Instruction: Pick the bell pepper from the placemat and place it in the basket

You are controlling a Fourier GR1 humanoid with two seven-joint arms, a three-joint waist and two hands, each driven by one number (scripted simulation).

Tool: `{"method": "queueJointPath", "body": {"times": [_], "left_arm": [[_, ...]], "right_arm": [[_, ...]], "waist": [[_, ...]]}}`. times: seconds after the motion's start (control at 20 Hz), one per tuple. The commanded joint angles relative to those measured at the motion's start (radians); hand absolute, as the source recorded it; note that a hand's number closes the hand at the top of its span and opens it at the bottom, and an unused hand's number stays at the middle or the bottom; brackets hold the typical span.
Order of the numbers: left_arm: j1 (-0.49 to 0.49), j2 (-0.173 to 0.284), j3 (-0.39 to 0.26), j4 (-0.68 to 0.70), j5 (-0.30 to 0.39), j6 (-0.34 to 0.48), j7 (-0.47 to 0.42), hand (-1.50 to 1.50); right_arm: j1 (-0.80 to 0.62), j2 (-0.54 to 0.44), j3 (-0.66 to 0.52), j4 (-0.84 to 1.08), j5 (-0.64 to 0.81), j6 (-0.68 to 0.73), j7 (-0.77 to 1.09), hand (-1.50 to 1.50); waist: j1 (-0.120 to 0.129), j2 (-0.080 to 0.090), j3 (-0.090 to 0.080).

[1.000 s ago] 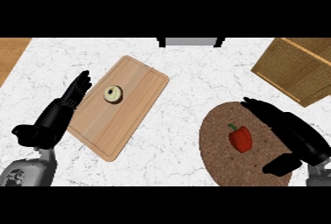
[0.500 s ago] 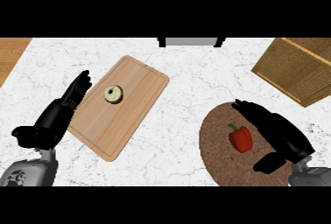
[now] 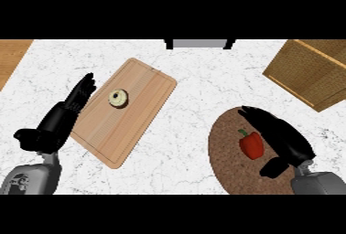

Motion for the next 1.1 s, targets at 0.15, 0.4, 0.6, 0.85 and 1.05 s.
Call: {"method": "queueJointPath", "body": {"times": [0.15, 0.4, 0.6, 0.85, 1.05], "left_arm": [[-0.026, -0.016, 0.009, 0.024, -0.018, -0.008, 0.021, 0.0], [-0.017, -0.044, -0.008, -0.061, -0.027, 0.011, 0.074, 0.0], [0.041, 0.003, 0.042, -0.118, 0.005, -0.033, 0.074, 0.0], [-0.023, -0.024, 0.037, -0.027, -0.008, -0.026, 0.067, 0.0], [0.033, -0.037, 0.024, -0.015, -0.028, -0.029, -0.013, 0.0]], "right_arm": [[-0.032, 0.047, -0.001, 0.103, 0.069, -0.013, 0.011, -1.5], [-0.064, 0.046, -0.022, 0.179, 0.063, -0.006, -0.047, -1.5], [-0.069, 0.026, -0.014, 0.221, 0.083, 0.024, -0.075, -1.5], [-0.038, 0.071, 0.055, 0.205, 0.153, -0.007, -0.065, 1.5], [-0.073, 0.085, 0.075, 0.238, 0.202, -0.033, -0.064, 1.5]], "waist": [[0.0, 0.0, 0.0], [0.0, 0.0, 0.0], [0.003, 0.0, 0.0], [-0.001, 0.0, 0.0], [0.003, 0.0, 0.0]]}}
